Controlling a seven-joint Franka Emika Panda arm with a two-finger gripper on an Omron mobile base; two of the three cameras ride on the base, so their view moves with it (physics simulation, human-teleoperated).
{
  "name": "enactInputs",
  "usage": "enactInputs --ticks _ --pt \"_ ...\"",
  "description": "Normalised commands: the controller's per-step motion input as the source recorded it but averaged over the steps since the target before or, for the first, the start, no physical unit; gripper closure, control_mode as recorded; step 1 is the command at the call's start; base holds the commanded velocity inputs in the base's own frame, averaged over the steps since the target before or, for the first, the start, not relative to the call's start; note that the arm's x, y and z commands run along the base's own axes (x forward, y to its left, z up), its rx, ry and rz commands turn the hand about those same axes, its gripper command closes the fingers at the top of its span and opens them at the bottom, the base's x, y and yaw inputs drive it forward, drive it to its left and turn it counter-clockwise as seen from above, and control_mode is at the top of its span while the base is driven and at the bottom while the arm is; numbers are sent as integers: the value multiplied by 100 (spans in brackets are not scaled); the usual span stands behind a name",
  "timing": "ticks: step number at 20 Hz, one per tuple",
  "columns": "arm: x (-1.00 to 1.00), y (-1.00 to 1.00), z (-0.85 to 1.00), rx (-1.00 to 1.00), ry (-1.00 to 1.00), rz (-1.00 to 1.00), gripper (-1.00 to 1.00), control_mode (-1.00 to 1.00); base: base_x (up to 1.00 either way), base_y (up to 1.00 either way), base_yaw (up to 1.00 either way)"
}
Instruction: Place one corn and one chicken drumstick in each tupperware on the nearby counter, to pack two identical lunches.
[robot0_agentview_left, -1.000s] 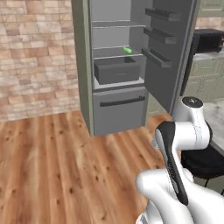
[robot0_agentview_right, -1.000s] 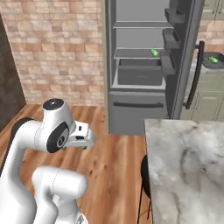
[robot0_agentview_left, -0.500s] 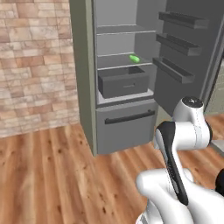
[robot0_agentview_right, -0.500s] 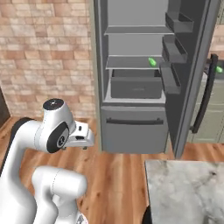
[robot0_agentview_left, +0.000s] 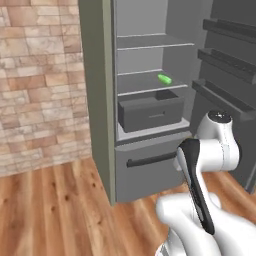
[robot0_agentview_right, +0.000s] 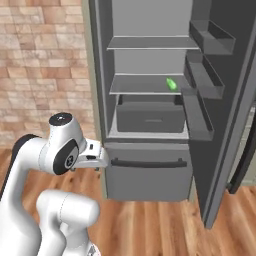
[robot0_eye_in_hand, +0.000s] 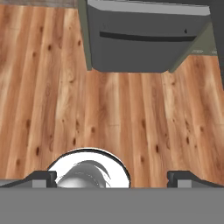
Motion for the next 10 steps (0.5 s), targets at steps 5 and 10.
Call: enactInputs --ticks 5,10 --pt "0 0 0 0 0 0 -100 100 56 -47 -2" --pt "0 0 0 0 0 0 -100 100 25 -31 0"
